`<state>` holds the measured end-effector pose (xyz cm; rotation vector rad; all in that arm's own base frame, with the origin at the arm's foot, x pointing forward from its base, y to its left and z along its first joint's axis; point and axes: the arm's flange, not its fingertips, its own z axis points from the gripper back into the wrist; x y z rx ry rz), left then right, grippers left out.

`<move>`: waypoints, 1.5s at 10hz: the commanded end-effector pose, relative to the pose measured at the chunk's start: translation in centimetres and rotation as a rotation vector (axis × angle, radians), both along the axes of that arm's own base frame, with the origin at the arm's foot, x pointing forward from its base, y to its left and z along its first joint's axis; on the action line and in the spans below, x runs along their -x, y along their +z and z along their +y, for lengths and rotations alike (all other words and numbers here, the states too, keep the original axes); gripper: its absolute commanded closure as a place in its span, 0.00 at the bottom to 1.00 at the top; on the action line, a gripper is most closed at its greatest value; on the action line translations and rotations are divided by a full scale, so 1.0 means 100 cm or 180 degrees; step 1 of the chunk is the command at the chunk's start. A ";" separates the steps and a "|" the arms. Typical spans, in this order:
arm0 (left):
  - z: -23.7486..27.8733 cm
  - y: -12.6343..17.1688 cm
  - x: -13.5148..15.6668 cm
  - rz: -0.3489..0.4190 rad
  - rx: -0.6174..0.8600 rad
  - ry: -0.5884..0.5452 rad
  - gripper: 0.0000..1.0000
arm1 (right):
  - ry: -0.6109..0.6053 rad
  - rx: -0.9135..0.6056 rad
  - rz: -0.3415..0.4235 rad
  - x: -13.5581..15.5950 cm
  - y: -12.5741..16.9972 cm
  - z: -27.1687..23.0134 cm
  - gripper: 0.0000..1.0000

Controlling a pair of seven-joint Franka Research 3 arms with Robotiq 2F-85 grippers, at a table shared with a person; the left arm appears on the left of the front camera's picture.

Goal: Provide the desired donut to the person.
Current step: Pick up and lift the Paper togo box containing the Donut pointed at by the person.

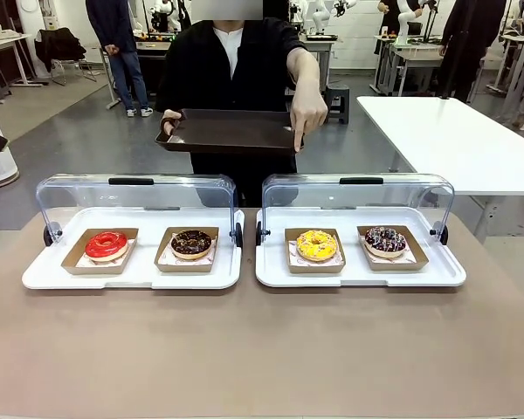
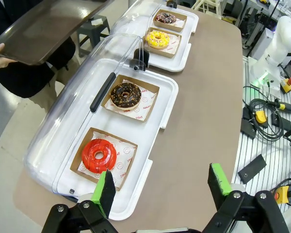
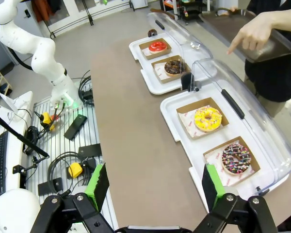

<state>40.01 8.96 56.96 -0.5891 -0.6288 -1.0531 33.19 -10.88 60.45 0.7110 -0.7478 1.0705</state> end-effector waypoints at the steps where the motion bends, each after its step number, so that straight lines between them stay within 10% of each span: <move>1: 0.000 0.001 -0.001 -0.0018 0.0038 -0.0021 0.00 | 0.0043 -0.0055 -0.0052 -0.001 0.001 0.001 0.00; 8: 0.000 0.001 -0.001 -0.0018 0.0038 -0.0021 0.00 | 0.0553 0.1257 0.0878 -0.092 -0.056 0.138 0.00; 15: 0.000 0.001 -0.001 -0.0018 0.0038 -0.0021 0.00 | 0.1295 0.2202 0.0266 -0.099 -0.139 0.255 0.00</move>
